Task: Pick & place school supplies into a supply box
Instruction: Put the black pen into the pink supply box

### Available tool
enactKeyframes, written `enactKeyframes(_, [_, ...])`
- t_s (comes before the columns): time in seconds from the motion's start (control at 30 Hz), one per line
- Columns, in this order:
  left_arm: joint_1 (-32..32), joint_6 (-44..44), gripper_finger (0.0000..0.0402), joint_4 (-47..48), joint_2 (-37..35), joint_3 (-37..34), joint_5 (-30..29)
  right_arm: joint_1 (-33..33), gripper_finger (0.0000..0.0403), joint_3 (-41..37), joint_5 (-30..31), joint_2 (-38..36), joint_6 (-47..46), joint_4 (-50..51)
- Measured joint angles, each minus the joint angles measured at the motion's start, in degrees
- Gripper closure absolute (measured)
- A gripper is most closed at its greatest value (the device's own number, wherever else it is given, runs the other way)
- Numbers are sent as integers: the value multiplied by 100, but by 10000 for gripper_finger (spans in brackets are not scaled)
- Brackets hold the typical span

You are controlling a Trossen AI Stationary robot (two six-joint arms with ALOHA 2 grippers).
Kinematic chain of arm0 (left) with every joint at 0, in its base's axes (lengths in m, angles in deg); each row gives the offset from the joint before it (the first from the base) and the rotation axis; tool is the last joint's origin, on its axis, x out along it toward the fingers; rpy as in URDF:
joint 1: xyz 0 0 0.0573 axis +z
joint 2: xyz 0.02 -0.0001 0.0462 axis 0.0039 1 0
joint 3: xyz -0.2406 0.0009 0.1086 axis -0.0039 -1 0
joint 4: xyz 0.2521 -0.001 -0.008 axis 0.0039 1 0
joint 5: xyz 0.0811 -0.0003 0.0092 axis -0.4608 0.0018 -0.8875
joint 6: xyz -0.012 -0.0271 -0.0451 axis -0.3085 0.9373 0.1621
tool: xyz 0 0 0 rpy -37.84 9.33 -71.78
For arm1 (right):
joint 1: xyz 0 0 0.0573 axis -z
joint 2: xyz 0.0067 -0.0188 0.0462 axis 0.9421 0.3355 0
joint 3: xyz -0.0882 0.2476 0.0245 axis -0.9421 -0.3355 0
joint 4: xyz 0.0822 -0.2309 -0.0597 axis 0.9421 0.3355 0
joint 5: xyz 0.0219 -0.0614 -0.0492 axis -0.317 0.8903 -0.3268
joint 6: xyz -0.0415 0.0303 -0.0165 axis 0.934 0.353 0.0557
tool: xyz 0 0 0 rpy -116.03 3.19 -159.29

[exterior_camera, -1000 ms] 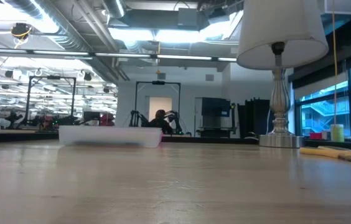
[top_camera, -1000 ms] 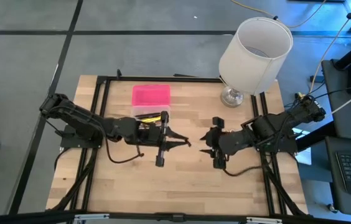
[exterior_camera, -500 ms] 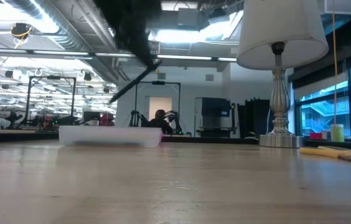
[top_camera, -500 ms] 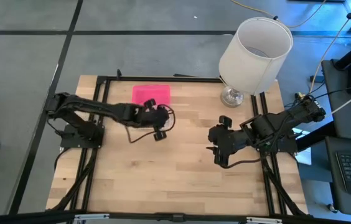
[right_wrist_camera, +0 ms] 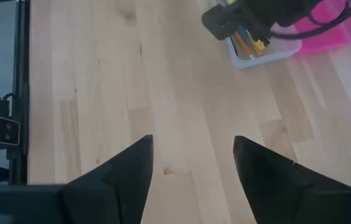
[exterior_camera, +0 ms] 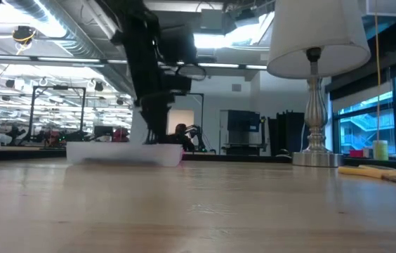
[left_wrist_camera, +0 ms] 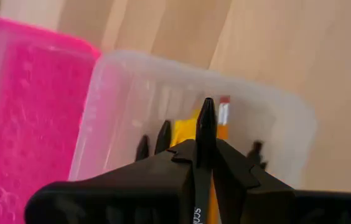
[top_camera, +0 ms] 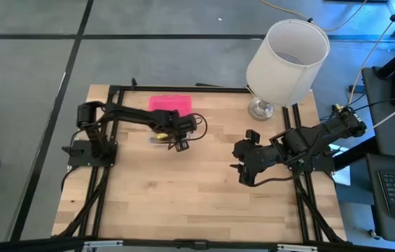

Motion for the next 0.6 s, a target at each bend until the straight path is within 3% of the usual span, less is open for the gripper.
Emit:
enactKeyframes(0.33, [178,-291,379,278,89,0,-279,0,178,0,40,0,19,4])
enactKeyframes(0.6, [243,-318,379,501,89,-20,82,0,178,0,151,0,26,9])
